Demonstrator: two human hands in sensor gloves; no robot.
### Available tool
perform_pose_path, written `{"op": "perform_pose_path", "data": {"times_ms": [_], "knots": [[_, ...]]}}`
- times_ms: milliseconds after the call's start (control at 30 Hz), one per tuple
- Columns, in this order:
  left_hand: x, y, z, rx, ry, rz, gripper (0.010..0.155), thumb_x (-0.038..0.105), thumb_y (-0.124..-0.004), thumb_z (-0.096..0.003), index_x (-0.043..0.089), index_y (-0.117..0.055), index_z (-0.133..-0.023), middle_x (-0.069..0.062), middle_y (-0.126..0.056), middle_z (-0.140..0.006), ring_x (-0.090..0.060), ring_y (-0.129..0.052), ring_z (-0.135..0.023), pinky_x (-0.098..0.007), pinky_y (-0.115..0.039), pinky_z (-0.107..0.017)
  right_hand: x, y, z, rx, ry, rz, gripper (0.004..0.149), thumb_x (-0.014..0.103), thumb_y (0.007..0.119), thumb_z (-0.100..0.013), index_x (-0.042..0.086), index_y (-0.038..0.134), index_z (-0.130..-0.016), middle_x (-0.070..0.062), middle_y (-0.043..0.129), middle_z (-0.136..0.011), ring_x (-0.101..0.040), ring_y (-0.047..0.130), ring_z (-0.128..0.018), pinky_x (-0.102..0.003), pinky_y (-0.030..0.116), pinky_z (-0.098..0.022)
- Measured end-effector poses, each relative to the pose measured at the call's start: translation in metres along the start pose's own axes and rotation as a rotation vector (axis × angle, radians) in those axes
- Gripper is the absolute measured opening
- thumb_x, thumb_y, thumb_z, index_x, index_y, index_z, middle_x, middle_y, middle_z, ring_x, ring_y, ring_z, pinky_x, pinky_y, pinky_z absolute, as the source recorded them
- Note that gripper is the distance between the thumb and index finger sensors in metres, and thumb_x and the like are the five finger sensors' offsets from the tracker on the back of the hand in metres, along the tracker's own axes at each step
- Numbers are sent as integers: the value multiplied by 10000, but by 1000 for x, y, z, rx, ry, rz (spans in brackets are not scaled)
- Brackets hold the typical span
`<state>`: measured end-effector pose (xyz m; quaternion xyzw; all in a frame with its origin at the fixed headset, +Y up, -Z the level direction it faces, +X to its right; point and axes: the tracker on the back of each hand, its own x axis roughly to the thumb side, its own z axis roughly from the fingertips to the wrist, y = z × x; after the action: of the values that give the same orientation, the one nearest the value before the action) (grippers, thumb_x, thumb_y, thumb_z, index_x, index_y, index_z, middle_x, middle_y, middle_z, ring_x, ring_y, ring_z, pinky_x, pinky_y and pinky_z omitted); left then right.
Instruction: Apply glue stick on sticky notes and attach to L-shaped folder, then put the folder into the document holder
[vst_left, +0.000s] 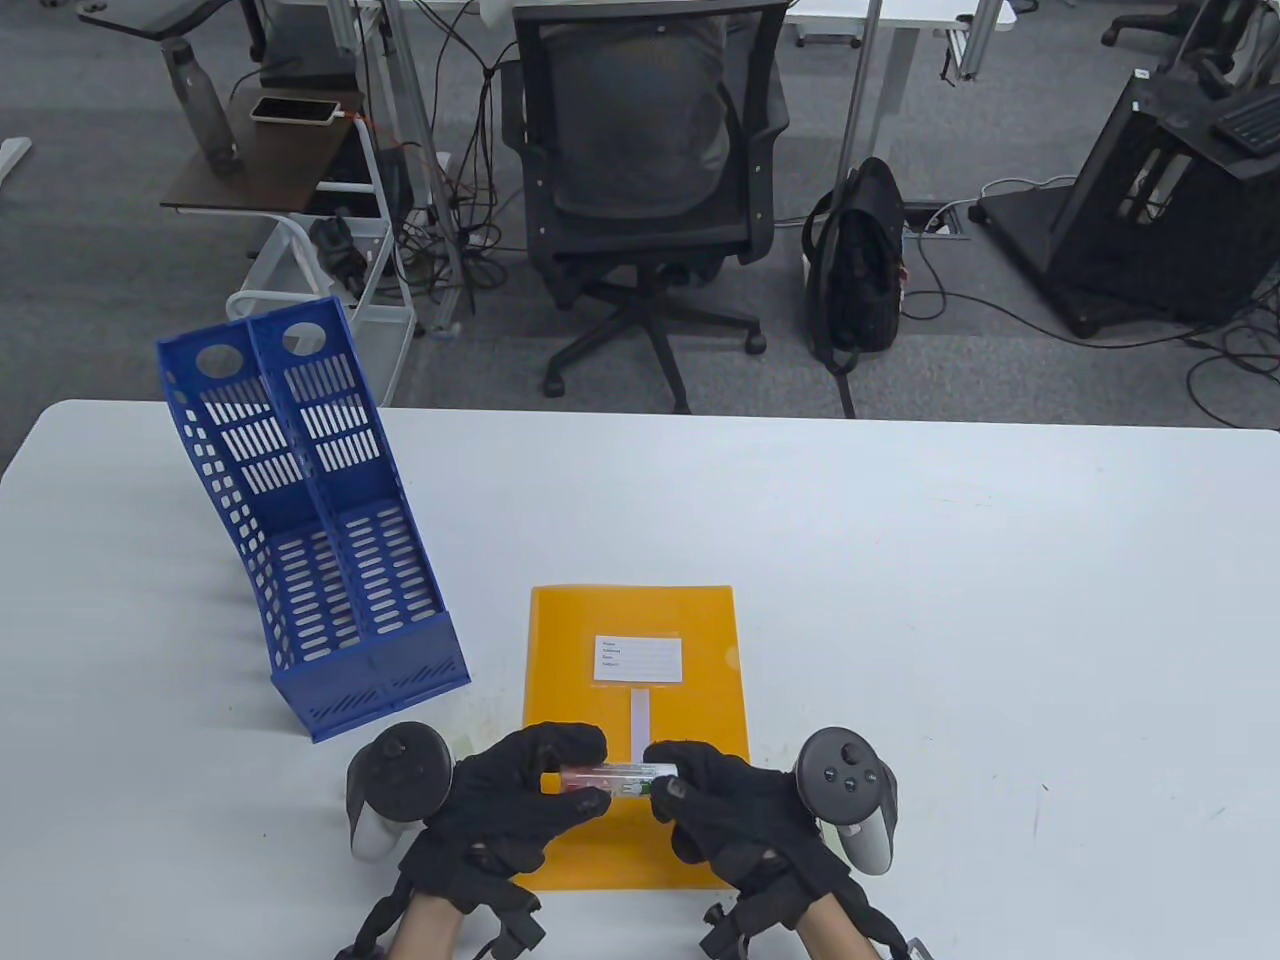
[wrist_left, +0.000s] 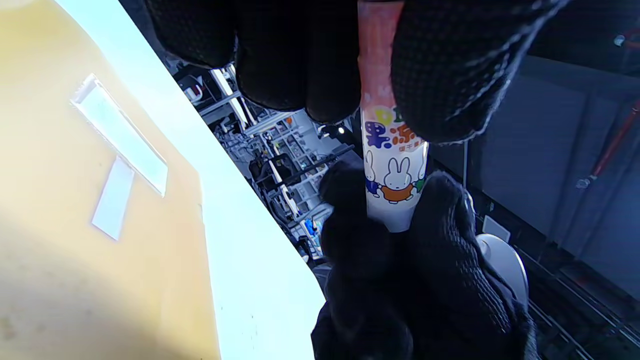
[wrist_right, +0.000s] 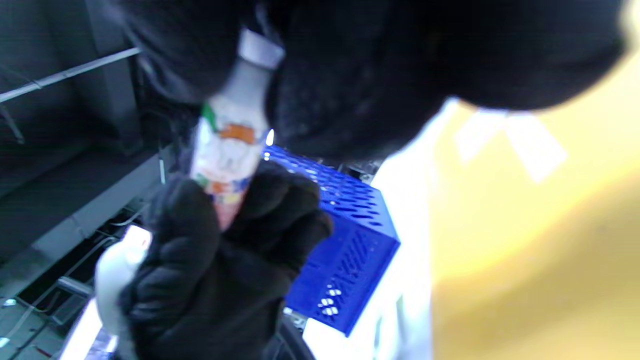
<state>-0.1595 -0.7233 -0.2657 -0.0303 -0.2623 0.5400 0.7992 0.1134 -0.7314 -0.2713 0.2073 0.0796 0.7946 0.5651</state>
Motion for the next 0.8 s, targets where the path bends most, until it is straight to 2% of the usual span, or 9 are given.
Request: {"op": "perform_pose_path", "data": {"times_ms": [33, 100, 200, 267, 367, 500, 667, 733, 800], "knots": [[0, -1, -1, -6, -3, 8, 546, 425, -947, -417, 317, -731, -907, 32, -906, -845, -250, -845, -867, -556, -674, -690, -2, 1, 1, -8, 17, 18, 647, 479, 639, -502, -71, 890, -733, -167, 984, -458, -187, 1007, -169, -409, 873, -131], [0, -1, 0, -4, 5, 10, 546, 417, -945, -420, 309, -727, -909, 12, -901, -846, -262, -846, -859, -563, -672, -686, -3, 1, 3, -75, 17, 22, 654, 518, 652, -494, -44, 902, -717, -170, 992, -464, -209, 1014, -177, -424, 872, -137], [-2, 0, 0, 0, 24, -18, 547, 419, -946, -418, 303, -730, -907, 8, -907, -838, -262, -854, -849, -563, -676, -681, 0, 0, 1, -36, -24, 33, 671, 453, 800, -469, 56, 671, -994, -193, 886, -742, -219, 989, -311, -437, 860, -232], [-3, -1, 0, -1, 22, 12, 546, 416, -946, -421, 307, -727, -908, 12, -901, -846, -261, -846, -857, -563, -672, -685, 0, 0, 1, 22, -40, 18, 625, 384, 850, -459, 102, 690, -993, -201, 834, -804, -204, 974, -356, -427, 859, -269], [-2, -2, 0, 1, 20, -9, 542, 431, -944, -416, 312, -736, -903, 22, -917, -833, -254, -859, -850, -557, -682, -683, 0, -1, 0, 3, -31, -1, 610, 367, 849, -449, -12, 760, -919, -217, 895, -705, -219, 986, -313, -440, 862, -236], [-2, -4, -1, -20, 11, 15, 542, 428, -945, -418, 314, -735, -904, 21, -914, -837, -255, -857, -852, -559, -677, -685, -1, 0, 2, -48, 0, 78, 661, 525, 665, -491, -46, 900, -725, -139, 992, -433, -202, 1016, -160, -419, 874, -132], [-2, -2, 0, 5, 20, 6, 543, 424, -946, -419, 321, -728, -906, 28, -906, -848, -249, -849, -863, -562, -670, -690, 1, -2, 1, 2, -43, 21, 642, 412, 837, -461, 77, 688, -988, -195, 855, -777, -218, 981, -349, -436, 860, -259], [1, -3, 0, 7, 14, -28, 542, 418, -946, -419, 320, -727, -905, 30, -901, -853, -246, -830, -880, -566, -654, -702, 0, -3, 1, -7, -37, -5, 612, 373, 852, -451, 30, 741, -946, -218, 863, -756, -218, 982, -339, -439, 861, -254], [4, -5, -1, 5, 8, -52, 543, 423, -944, -417, 323, -728, -905, 40, -903, -853, -238, -827, -889, -568, -647, -709, 0, -4, 0, -14, -24, 24, 614, 413, 792, -467, -61, 808, -855, -186, 949, -588, -211, 1003, -261, -430, 871, -198]]}}
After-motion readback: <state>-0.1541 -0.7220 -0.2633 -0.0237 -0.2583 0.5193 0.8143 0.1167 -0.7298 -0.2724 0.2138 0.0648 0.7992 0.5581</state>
